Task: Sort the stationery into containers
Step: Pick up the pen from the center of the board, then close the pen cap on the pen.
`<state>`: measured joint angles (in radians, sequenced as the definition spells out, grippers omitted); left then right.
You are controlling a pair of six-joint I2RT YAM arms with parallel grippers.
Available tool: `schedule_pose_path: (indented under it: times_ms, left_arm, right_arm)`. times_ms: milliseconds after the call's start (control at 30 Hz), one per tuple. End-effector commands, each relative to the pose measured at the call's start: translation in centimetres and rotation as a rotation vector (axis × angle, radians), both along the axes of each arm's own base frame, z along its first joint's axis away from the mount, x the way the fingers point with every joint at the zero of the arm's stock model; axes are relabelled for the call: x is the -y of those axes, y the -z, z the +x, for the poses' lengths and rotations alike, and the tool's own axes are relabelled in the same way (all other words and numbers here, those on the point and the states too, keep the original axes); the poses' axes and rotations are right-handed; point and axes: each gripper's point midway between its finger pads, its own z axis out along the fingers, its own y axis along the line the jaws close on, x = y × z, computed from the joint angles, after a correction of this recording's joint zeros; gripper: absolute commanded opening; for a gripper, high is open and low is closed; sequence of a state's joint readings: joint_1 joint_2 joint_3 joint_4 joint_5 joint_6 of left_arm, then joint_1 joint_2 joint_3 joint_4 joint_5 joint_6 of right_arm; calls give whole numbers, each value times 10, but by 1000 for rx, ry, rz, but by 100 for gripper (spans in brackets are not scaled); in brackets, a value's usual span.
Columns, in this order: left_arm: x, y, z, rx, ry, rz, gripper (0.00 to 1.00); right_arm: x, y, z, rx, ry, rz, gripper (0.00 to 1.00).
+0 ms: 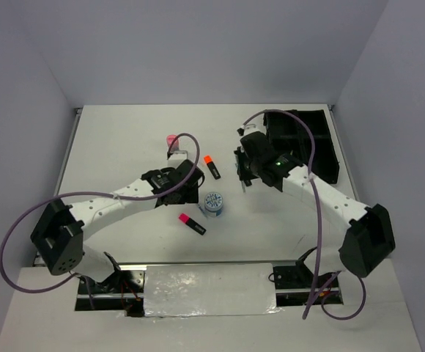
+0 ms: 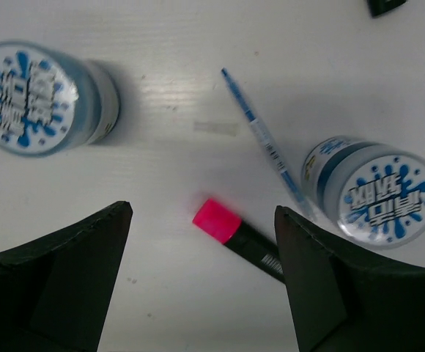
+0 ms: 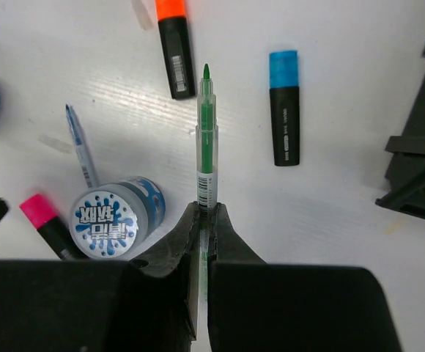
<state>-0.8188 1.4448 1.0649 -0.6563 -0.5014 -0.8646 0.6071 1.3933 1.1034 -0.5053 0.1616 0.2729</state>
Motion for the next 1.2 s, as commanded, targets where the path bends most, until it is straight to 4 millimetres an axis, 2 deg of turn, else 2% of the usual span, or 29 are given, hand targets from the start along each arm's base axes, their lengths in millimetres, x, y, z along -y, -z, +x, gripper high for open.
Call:
schedule_pose_path:
  times_ms: [0,33,100,133,167,200,233,267,300,333,400,500,600,633,667,900,1167]
  left_arm:
    - [36,-33,44,127,99,-72,92]
    - [45,-33,54,137,146,-63,93]
    - [56,-47,81,186,240,-67,94]
    - [56,-37,93,171,264,-48,92]
    - [58,-37,102,177,284,-45,92]
    - [58,-51,117,194,255,-48,92]
    - [54,-28,125,119,208,-20,89]
    - [40,-24,137,72,103,-48,87]
    - [38,-29,141,25,64,-61,86]
    - [38,-10,146,-23,27,-61,85]
    - [41,1,160,-43,-66,-92,79]
    - [38,15,172,-63,-230,-96,77]
    - [33,27,182,-36,-362,-109,61]
    - [33,31,184,-36,-386,-115,59]
    - [36,30,188,-28,-409,-133,59]
    - [41,59,192,-59,-445,-124,59]
    - [48,74,200,-61,-441,-134,60]
  right_arm:
    - [22,-3,-11,-2,46,-4,0]
    - [23,-3,-13,0,46,4,0]
    - [31,-3,-20,1,47,23,0]
    - [35,-4,-25,7,48,30,0]
    - [36,-4,-28,9,46,36,0]
    - [37,-6,-30,14,44,48,0]
    - [39,-7,-32,17,47,52,0]
    - [41,-9,-35,26,48,57,0]
    - [43,-11,-36,32,51,59,0]
    - [45,-11,-36,36,57,57,0]
    - [48,-15,-37,45,63,62,0]
    - [48,-18,-38,52,64,81,0]
    - [46,-19,-41,52,56,96,0]
    - [46,-17,-43,49,51,97,0]
    - [46,-17,-43,46,49,99,0]
    - [47,-15,-49,48,32,102,0]
    - [43,-13,-52,44,5,115,0]
